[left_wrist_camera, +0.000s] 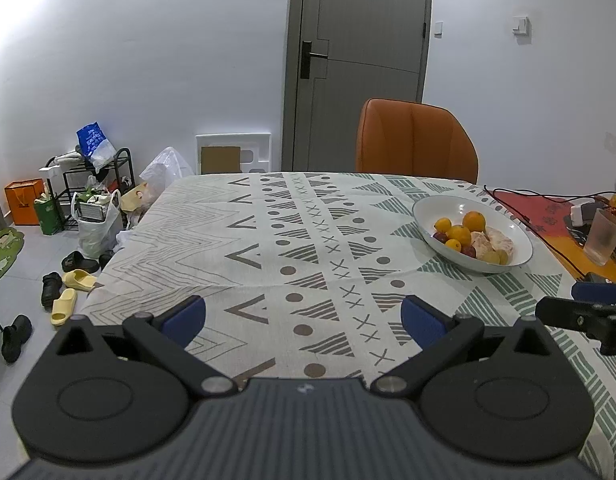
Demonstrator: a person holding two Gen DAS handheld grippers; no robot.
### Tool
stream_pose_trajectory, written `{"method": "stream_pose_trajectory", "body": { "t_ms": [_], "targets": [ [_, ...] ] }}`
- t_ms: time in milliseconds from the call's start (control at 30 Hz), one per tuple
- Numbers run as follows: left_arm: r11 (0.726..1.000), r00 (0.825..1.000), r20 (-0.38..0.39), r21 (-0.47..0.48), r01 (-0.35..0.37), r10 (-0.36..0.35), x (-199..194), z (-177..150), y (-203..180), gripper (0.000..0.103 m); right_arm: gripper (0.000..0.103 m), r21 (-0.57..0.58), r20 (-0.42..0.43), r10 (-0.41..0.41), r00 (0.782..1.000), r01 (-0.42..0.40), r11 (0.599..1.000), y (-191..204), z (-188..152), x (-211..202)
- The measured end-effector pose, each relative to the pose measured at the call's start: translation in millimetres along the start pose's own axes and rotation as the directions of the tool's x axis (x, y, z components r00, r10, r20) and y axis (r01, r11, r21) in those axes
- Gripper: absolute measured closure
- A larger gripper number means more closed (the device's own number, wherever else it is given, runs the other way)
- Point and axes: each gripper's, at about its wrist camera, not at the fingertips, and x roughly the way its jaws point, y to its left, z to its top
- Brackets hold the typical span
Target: Organize fruits
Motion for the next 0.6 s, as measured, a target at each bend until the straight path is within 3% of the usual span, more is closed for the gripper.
{"method": "stream_pose_trajectory", "body": {
  "t_ms": [600],
  "targets": [
    [1.0,1.0,0.003,0.005,0.0,0.0,-1.0,-0.1,-1.6,0.0,0.0,0.0,0.0,-0.003,1.0,0.003,1.0,-0.5,0.3,-0.3]
  ]
}}
